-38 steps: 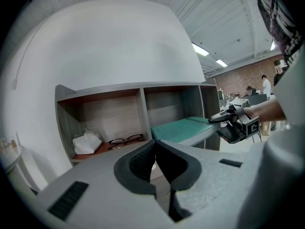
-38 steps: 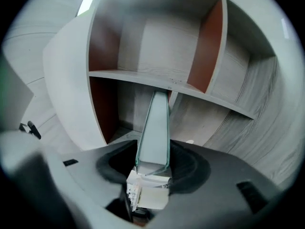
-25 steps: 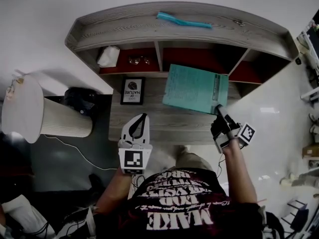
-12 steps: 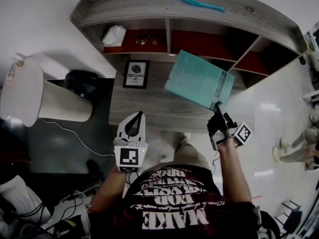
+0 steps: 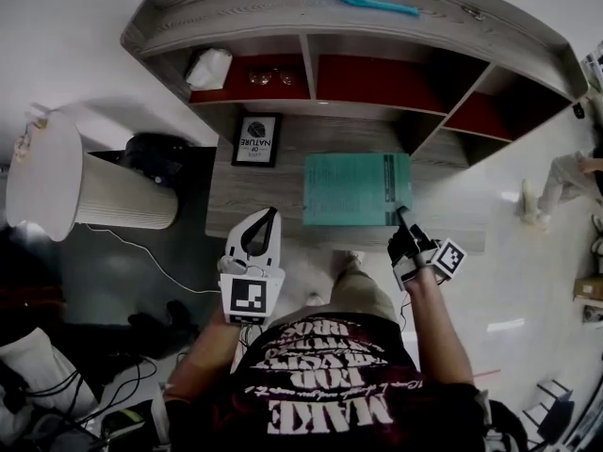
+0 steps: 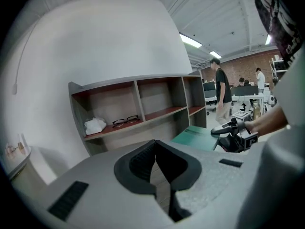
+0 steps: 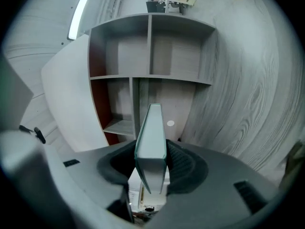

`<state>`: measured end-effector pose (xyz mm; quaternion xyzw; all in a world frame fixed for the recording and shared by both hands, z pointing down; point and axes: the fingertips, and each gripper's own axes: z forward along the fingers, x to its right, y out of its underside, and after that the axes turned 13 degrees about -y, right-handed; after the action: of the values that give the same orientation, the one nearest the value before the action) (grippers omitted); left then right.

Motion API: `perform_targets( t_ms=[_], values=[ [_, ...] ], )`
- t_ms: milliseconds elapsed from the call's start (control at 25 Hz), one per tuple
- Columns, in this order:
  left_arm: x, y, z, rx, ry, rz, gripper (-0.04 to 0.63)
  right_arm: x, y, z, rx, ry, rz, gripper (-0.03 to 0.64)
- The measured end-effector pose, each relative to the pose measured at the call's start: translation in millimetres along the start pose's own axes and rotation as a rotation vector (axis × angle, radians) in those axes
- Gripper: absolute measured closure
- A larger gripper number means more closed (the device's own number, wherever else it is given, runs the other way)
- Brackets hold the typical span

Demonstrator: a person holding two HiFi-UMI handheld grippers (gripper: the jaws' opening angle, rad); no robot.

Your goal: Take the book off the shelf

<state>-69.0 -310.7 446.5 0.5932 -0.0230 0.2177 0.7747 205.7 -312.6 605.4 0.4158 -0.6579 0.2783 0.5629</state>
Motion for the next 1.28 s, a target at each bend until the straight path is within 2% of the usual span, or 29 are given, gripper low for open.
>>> perform_targets(
  t_ms=[160, 280, 400, 600, 840, 960, 1040, 1080, 1120, 1200, 1280],
  values=[
    [13, 7, 6, -0.017, 0.019, -0.018, 0.588, 54, -2, -16, -0.013, 0.122, -0.023, 0.439],
    [20, 3, 9, -0.019, 0.025, 0.009, 0.588, 89, -1, -27, -0.02, 0.222, -0.024, 0.439],
    [21, 0, 9, -0.019, 0.02, 0.021, 0.588, 109, 4, -36, -0.031, 0.286, -0.026, 0.439],
    [11, 5, 1, -0.015, -0.008, -0.006, 0.588, 134, 7, -47, -0.075, 0.389, -0.101, 0.436],
    [3, 12, -21, -0.016, -0.025, -0.009, 0.588, 162, 14, -63, -0.115, 0.549, -0.177, 0.378],
    [-4, 11, -33, -0.001, -0.043, -0.034, 0.588, 177, 12, -69, -0.175, 0.679, -0.219, 0.344],
    [-7, 12, -45, 0.005, -0.049, -0.041, 0.589, 185, 13, -78, -0.269, 0.78, -0.297, 0.327],
    [-9, 13, -52, 0.006, -0.05, -0.042, 0.588, 185, 14, -82, -0.328, 0.825, -0.365, 0.333],
    [-10, 14, -58, 0.009, -0.051, -0.043, 0.588, 181, 14, -85, -0.378, 0.856, -0.439, 0.305],
    [-13, 16, -70, 0.019, -0.053, -0.046, 0.588, 163, 13, -85, -0.413, 0.854, -0.549, 0.299],
    [-18, 18, -78, 0.031, -0.054, -0.063, 0.588, 130, 16, -77, -0.393, 0.777, -0.615, 0.328]
  ],
)
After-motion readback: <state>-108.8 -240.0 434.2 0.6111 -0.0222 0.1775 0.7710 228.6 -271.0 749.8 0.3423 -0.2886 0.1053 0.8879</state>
